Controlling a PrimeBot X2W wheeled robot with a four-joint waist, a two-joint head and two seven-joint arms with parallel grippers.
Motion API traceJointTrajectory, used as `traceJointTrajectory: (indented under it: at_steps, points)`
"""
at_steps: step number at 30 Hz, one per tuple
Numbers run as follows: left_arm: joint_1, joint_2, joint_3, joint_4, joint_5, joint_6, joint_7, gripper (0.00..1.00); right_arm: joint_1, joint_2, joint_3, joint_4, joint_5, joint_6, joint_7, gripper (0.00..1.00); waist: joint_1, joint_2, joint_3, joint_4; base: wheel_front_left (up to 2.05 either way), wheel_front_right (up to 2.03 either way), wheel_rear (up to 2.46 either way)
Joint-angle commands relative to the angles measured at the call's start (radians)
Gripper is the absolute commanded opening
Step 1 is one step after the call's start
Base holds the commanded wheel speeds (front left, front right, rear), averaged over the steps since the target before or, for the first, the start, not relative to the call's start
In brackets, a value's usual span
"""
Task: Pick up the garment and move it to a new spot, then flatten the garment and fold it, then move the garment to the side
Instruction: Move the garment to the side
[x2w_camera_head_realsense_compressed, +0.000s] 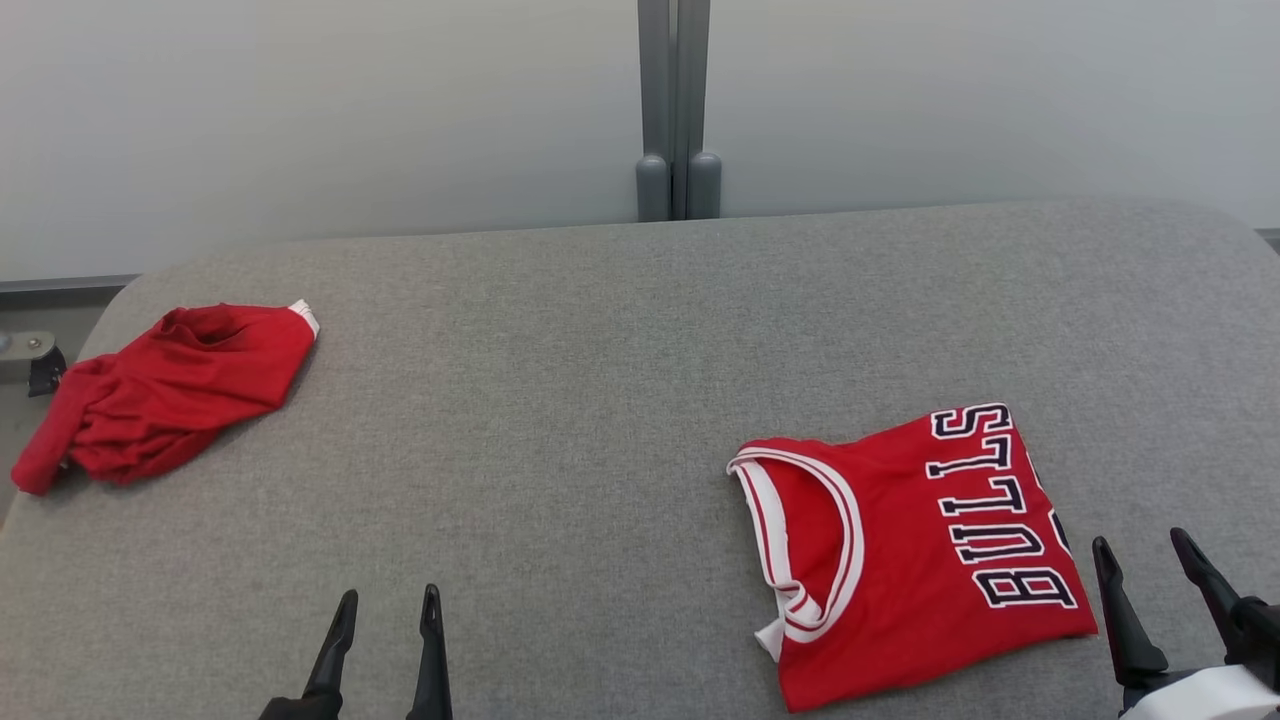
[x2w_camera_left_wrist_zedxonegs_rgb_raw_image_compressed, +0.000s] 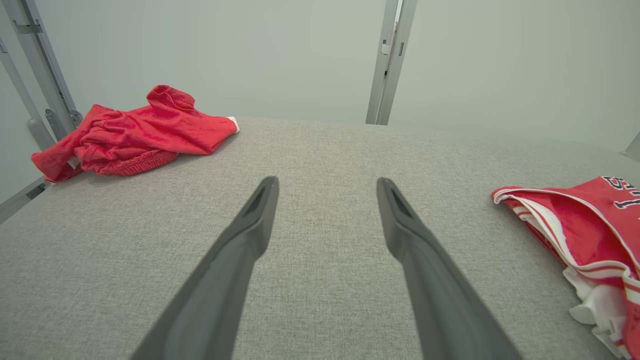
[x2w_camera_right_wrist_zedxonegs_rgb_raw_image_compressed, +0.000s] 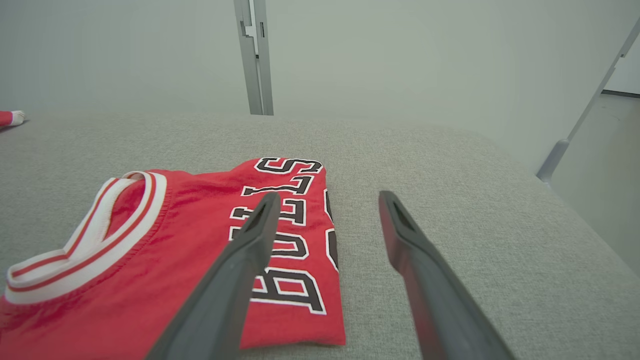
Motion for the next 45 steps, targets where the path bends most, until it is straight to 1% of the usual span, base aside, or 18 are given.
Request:
traceJointTrajectory:
  at_steps: [1, 4, 8, 10, 13, 15, 17, 19, 23, 26, 28, 29, 30, 32, 34, 38, 42, 45]
  points:
    - [0.013, 0.002, 0.005, 0.001, -0.002, -0.001, -0.003, 1.0, -0.002, 0.004, -0.001, -0.006, 0.006, -0.001, -0.003, 1.0, 0.0, 0.0, 0.002, 0.001, 0.0, 0.0, 0.0]
    - [0.006, 0.002, 0.003, -0.001, -0.006, 0.0, -0.003, 1.0, -0.027, 0.006, -0.01, -0.012, 0.034, -0.001, -0.003, 1.0, 0.0, 0.0, 0.011, 0.002, 0.0, 0.0, 0.0]
    - [-0.014, 0.002, -0.004, -0.001, -0.006, -0.003, -0.003, 1.0, -0.087, -0.035, -0.005, 0.016, 0.092, -0.001, 0.01, 1.0, 0.0, 0.0, 0.036, 0.008, 0.0, 0.0, 0.0]
    - [-0.027, 0.002, -0.006, -0.003, -0.004, -0.006, -0.003, 1.0, -0.137, -0.075, 0.021, 0.039, 0.131, -0.001, 0.084, 1.0, 0.0, 0.0, 0.063, 0.013, 0.0, 0.0, 0.0]
    - [-0.054, 0.002, -0.014, -0.006, -0.005, -0.006, -0.003, 1.0, -0.22, -0.138, 0.08, 0.072, 0.207, -0.001, 0.252, 1.0, 0.0, 0.0, 0.114, 0.026, 0.0, 0.0, 0.0]
    - [-0.072, 0.002, -0.02, -0.009, -0.013, 0.003, -0.003, 1.0, -0.27, -0.176, 0.117, 0.095, 0.249, -0.001, 0.345, 1.0, 0.0, 0.0, 0.148, 0.037, 0.0, 0.0, 0.0]
    - [-0.087, 0.002, -0.033, -0.01, -0.019, 0.008, -0.003, 1.0, -0.316, -0.201, 0.145, 0.133, 0.277, -0.001, 0.411, 1.0, 0.0, 0.0, 0.176, 0.051, 0.0, 0.0, 0.0]
    - [-0.103, 0.002, -0.046, -0.012, -0.024, 0.013, -0.003, 1.0, -0.357, -0.211, 0.177, 0.181, 0.296, -0.001, 0.475, 1.0, 0.0, 0.0, 0.202, 0.063, 0.0, 0.0, 0.0]
    - [-0.133, 0.002, -0.069, -0.014, -0.034, 0.022, -0.003, 1.0, -0.418, -0.221, 0.234, 0.25, 0.35, -0.001, 0.55, 1.0, 0.0, 0.0, 0.242, 0.09, 0.0, 0.0, 0.0]
    - [-0.149, 0.002, -0.076, -0.015, -0.04, 0.028, -0.003, 1.0, -0.448, -0.231, 0.265, 0.297, 0.375, -0.001, 0.575, 1.0, 0.0, 0.0, 0.256, 0.102, 0.0, 0.0, 0.0]
    - [-0.154, 0.002, -0.075, -0.015, -0.04, 0.033, -0.003, 1.0, -0.464, -0.225, 0.278, 0.324, 0.398, -0.001, 0.581, 1.0, 0.0, 0.0, 0.259, 0.103, 0.0, 0.0, 0.0]
    - [-0.157, 0.002, -0.073, -0.016, -0.04, 0.034, -0.003, 1.0, -0.47, -0.218, 0.286, 0.331, 0.418, -0.001, 0.578, 0.35, 0.0, 0.0, 0.26, 0.102, 0.0, 0.0, 0.0]
    - [-0.158, 0.002, -0.071, -0.016, -0.038, 0.035, -0.003, 1.0, -0.475, -0.213, 0.294, 0.333, 0.436, -0.001, 0.575, 0.0, 0.0, 0.0, 0.26, 0.1, 0.0, 0.0, 0.0]
    - [-0.158, 0.002, -0.066, -0.018, -0.033, 0.034, -0.003, 1.0, -0.485, -0.219, 0.316, 0.329, 0.461, -0.001, 0.563, 0.0, 0.0, 0.0, 0.26, 0.09, 0.0, 0.0, 0.0]
    - [-0.161, 0.002, -0.06, -0.024, -0.032, 0.037, -0.003, 1.0, -0.511, -0.241, 0.313, 0.336, 0.469, -0.002, 0.519, 0.0, 0.0, 0.0, 0.265, 0.071, 0.0, 0.0, 0.0]
    - [-0.171, 0.002, -0.055, -0.038, -0.018, 0.025, -0.003, 1.0, -0.587, -0.262, 0.299, 0.358, 0.449, -0.002, 0.425, 0.0, 0.0, 0.0, 0.299, 0.004, 0.0, 0.0, 0.0]
    - [-0.206, 0.002, -0.056, -0.048, 0.01, 0.004, -0.003, 1.0, -0.68, -0.28, 0.247, 0.419, 0.407, -0.002, 0.339, 0.0, 0.0, 0.0, 0.364, -0.06, 0.0, 0.0, 0.0]
    - [-0.244, 0.002, -0.053, -0.057, 0.035, -0.013, -0.003, 1.0, -0.759, -0.313, 0.191, 0.483, 0.372, -0.002, 0.291, 0.0, 0.0, 0.0, 0.423, -0.095, 0.0, 0.0, 0.0]
